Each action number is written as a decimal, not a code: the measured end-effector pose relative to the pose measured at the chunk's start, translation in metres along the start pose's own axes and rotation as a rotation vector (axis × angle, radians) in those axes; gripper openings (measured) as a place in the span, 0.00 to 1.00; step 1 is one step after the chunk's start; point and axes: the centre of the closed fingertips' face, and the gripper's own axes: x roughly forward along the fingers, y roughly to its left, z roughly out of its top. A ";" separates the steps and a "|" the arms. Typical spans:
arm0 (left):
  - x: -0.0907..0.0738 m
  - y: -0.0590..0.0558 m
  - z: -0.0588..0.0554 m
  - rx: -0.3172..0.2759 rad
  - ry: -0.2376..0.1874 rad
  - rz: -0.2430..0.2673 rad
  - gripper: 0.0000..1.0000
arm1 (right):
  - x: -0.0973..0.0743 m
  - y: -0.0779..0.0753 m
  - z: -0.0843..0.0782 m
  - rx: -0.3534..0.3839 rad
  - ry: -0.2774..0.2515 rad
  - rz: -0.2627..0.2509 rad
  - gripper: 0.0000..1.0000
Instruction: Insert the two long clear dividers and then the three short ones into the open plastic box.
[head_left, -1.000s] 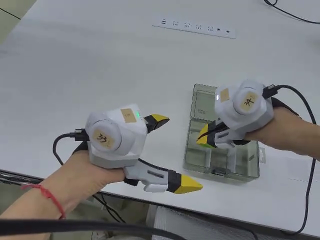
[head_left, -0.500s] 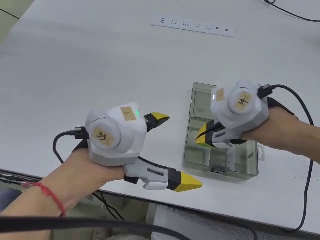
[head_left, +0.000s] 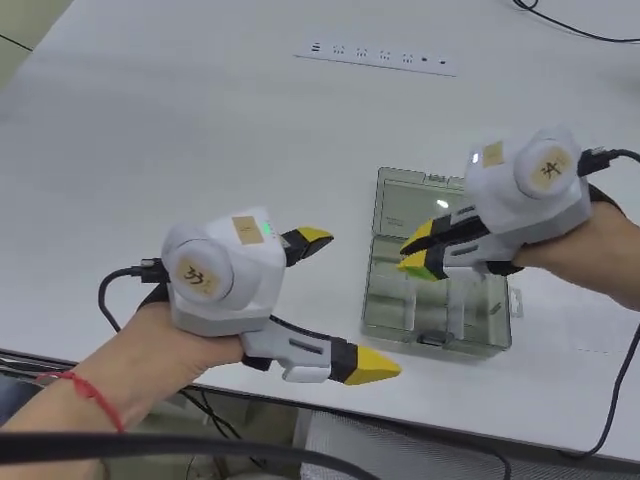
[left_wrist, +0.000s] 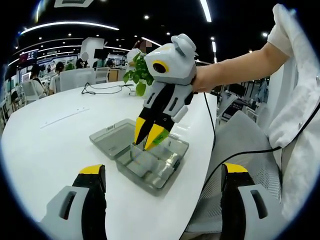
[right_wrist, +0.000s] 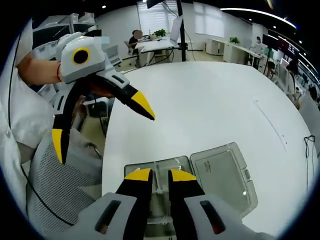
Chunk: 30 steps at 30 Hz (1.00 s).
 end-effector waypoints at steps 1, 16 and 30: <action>0.000 -0.001 0.000 0.001 0.000 -0.001 0.98 | -0.003 -0.001 0.000 0.002 -0.007 -0.007 0.15; -0.005 -0.002 0.004 0.000 0.001 0.009 1.00 | -0.060 0.000 -0.031 0.002 -0.015 -0.074 0.35; -0.004 -0.011 0.005 0.013 0.011 -0.029 1.00 | -0.103 -0.014 -0.098 0.007 0.097 -0.115 0.56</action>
